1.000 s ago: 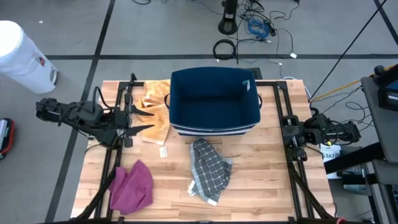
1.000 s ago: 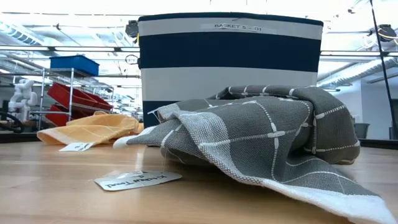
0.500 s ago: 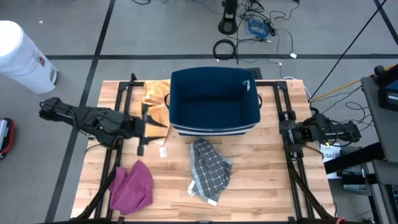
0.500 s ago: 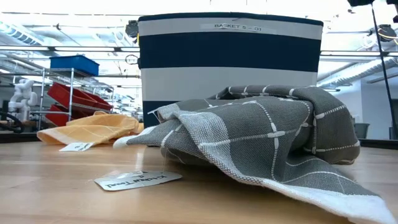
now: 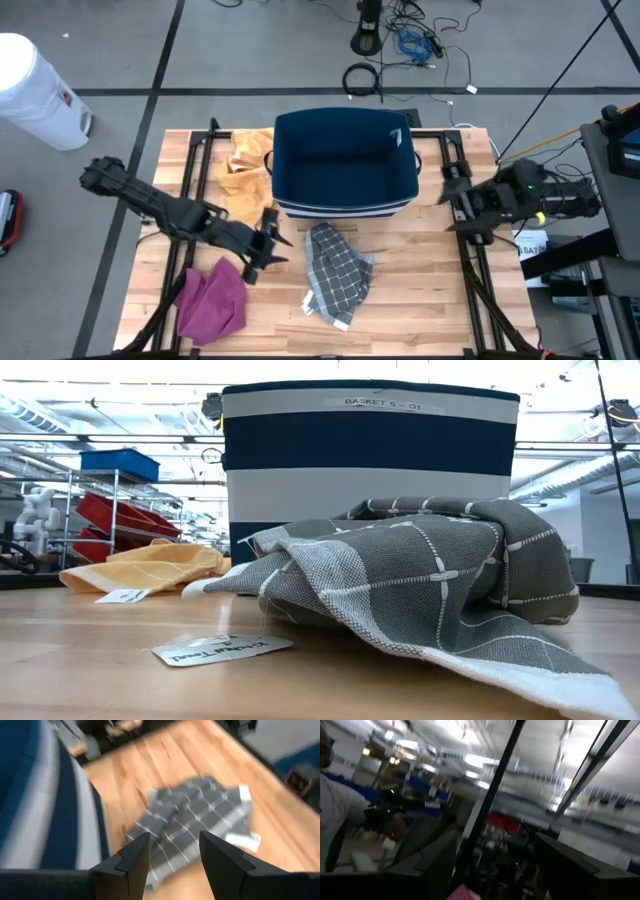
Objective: Fold towel
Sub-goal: Fold the gray patterned towel
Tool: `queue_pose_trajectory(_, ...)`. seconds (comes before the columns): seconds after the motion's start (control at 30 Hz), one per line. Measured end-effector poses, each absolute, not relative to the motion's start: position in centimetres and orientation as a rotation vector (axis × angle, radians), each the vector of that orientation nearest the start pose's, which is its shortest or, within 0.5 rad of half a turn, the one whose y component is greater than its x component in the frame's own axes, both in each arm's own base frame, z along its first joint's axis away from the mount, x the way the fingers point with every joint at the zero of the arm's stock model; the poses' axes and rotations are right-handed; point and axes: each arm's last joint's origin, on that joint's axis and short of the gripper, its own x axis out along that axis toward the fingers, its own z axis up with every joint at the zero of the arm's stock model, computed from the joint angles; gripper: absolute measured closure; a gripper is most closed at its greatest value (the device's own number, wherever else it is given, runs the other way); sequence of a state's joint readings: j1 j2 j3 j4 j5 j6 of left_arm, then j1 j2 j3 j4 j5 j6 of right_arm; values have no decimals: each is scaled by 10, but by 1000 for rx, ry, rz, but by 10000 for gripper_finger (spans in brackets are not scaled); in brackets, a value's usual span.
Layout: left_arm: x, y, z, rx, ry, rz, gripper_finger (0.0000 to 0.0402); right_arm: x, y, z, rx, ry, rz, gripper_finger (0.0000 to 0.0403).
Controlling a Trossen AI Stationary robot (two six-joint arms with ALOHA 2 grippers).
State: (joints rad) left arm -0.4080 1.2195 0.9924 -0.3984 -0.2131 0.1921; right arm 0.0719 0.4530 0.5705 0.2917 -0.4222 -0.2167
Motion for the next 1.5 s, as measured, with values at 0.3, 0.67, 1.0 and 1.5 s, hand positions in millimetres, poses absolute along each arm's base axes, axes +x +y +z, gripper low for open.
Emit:
queue_pose_trajectory(0.3,270,-122,232,496,843,-308,225,183,27,351,-158,-2,507,154)
queue_pose_trajectory(0.67,300,-135,171,684,927,-235,225,243,61,302,12,326,582,154)
queue_pose_trajectory(1.0,314,-138,165,751,825,-150,225,269,98,245,78,615,562,154)
queue_pose_trajectory(1.5,324,-135,165,757,751,-168,329,284,148,180,189,837,562,154)
